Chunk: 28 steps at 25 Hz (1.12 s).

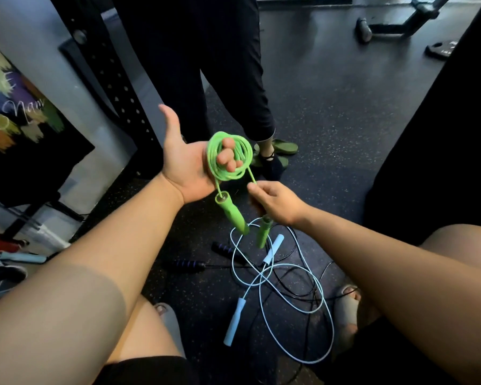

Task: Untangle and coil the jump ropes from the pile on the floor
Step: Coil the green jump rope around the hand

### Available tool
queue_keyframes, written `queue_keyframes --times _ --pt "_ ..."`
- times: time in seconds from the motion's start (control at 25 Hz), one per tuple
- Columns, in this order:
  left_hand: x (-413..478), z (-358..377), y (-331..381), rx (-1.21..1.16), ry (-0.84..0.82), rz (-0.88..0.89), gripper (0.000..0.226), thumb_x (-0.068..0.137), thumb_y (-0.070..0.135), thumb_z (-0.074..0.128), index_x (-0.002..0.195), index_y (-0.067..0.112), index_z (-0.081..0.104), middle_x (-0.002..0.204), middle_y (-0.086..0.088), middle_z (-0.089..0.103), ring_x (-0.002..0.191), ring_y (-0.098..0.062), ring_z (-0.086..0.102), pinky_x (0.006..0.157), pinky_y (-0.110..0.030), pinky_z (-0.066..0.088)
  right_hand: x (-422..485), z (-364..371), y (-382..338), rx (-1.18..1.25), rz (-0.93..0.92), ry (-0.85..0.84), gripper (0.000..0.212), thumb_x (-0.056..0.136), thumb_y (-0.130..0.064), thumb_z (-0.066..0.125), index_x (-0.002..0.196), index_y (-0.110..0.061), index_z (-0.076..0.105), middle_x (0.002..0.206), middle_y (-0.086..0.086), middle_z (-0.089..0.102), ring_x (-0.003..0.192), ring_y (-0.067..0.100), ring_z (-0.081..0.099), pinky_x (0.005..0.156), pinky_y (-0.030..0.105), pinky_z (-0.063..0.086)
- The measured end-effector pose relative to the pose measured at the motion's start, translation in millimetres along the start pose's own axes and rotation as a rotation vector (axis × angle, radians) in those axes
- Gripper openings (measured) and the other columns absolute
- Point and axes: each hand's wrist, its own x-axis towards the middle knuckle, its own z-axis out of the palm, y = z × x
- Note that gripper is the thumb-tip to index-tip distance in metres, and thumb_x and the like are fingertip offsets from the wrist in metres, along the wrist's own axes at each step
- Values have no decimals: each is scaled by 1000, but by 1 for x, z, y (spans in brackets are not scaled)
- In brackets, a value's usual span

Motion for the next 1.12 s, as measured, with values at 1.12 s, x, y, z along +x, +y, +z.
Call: queue_keyframes --times 1.12 --pt "9 15 -31 478 -66 -433 117 62 97 -11 64 2 56 53 -12 51 58 -26 48 69 -37 44 2 -46 -45 -82 -270 -93 31 76 -31 86 95 -12 71 74 -10 67 68 3 60 63 26 48"
